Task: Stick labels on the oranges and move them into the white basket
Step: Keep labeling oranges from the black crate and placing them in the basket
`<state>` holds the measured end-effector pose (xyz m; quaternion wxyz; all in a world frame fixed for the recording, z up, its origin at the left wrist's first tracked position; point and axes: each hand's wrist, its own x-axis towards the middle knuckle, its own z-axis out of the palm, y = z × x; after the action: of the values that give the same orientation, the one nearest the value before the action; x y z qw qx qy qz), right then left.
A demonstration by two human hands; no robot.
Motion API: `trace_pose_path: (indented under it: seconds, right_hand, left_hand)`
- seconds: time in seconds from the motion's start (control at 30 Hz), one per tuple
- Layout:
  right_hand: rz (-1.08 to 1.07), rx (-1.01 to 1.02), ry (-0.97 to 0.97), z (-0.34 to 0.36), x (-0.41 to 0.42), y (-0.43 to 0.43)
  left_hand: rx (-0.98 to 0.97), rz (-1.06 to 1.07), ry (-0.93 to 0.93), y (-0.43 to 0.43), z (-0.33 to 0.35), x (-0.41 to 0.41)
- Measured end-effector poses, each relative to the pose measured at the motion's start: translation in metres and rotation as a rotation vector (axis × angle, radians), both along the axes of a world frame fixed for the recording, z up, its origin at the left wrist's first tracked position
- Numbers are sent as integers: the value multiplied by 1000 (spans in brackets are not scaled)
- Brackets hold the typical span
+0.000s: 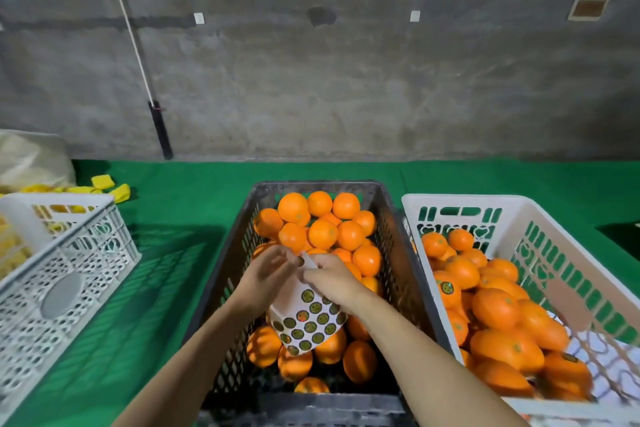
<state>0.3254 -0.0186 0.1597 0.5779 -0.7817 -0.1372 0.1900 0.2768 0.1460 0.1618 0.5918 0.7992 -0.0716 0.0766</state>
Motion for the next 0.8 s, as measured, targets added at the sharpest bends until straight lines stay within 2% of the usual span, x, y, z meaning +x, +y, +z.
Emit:
trace_pose_path:
  seconds: [0.13, 0.23, 0.33, 0.47, 0.57, 0.63, 0.8]
  right_hand:
    - [45, -48, -69, 1, -4, -1]
    - [105, -120, -46, 7, -9, 0]
    - [182, -207, -17, 10, -17, -4]
    - [90, -73, -29, 18, -12, -10]
    - [88, -41, -76, 16, -9, -11]
    - [58, -56, -99, 9, -7, -11]
    - [-44, 62, -43, -1, 1, -13]
  left_hand:
    - [276, 266, -55, 0, -17, -3]
    - [361, 390, -115, 3, -17, -7]
    - [384, 393, -100, -4, -14, -9]
    - [598, 273, -101, -12, -13, -3]
    - [585, 179, -128, -10, -16, -1]
    - [540, 187, -117, -8, -17, 0]
    - [432, 198, -39, -13, -14, 2]
